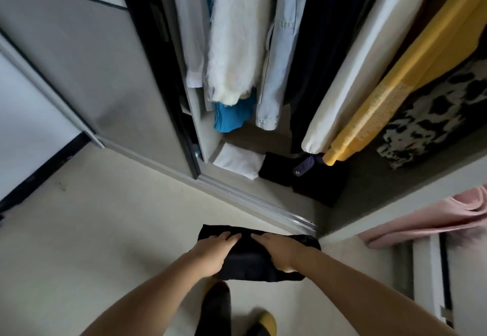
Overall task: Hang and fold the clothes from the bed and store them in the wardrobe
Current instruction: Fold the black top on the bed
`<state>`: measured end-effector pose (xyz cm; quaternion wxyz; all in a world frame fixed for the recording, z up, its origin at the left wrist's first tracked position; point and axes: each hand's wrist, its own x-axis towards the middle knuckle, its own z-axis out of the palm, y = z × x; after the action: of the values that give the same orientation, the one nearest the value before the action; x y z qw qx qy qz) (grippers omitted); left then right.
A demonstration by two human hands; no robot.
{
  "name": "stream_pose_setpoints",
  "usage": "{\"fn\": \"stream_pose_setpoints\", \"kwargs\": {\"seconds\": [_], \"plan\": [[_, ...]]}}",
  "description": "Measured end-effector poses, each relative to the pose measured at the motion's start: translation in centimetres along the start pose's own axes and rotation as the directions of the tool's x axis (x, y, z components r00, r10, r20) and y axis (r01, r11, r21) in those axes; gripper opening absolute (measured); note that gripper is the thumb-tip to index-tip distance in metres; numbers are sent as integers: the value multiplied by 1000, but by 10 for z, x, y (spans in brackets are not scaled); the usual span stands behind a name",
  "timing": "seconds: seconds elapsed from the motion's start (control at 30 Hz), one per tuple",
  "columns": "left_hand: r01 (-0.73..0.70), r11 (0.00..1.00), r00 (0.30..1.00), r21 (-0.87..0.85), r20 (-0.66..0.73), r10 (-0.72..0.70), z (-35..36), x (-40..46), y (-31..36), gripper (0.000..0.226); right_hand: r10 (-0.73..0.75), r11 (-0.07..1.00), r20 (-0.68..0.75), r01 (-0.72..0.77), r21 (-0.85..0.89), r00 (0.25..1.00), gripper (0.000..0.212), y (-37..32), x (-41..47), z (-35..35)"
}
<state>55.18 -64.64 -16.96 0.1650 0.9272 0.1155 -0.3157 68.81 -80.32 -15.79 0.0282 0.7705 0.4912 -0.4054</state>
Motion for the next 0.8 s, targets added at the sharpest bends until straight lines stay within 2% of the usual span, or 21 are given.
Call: {"fn": "stream_pose_setpoints", "kwargs": {"seconds": [0.1,0.23,0.5,0.6,0.7,0.77,0.8], "plan": [[-53,998,997,43,53,51,-10,37,-18,76,40,999,37,-41,33,999,79,10,23,-8],[-146,984,988,98,60,141,-30,110,-46,77,114,989,-24,-111,99,993,77,39,72,-23],[-288,946,958,149,62,282,-56,305,-122,70,167,968,-53,-154,196,984,72,140,242,-49],[-303,935,952,187,20,305,-75,396,-152,63,163,972,-130,-137,190,978,65,191,318,-73],[-294,924,943,243,-83,322,-101,470,-179,57,208,967,-219,-167,190,953,54,226,377,-110],[-277,926,926,256,-187,329,-118,510,-202,64,180,983,-339,-153,105,924,46,236,411,-131],[-259,925,914,277,-240,328,-124,527,-214,69,118,991,-505,-130,12,855,42,238,426,-139]]}}
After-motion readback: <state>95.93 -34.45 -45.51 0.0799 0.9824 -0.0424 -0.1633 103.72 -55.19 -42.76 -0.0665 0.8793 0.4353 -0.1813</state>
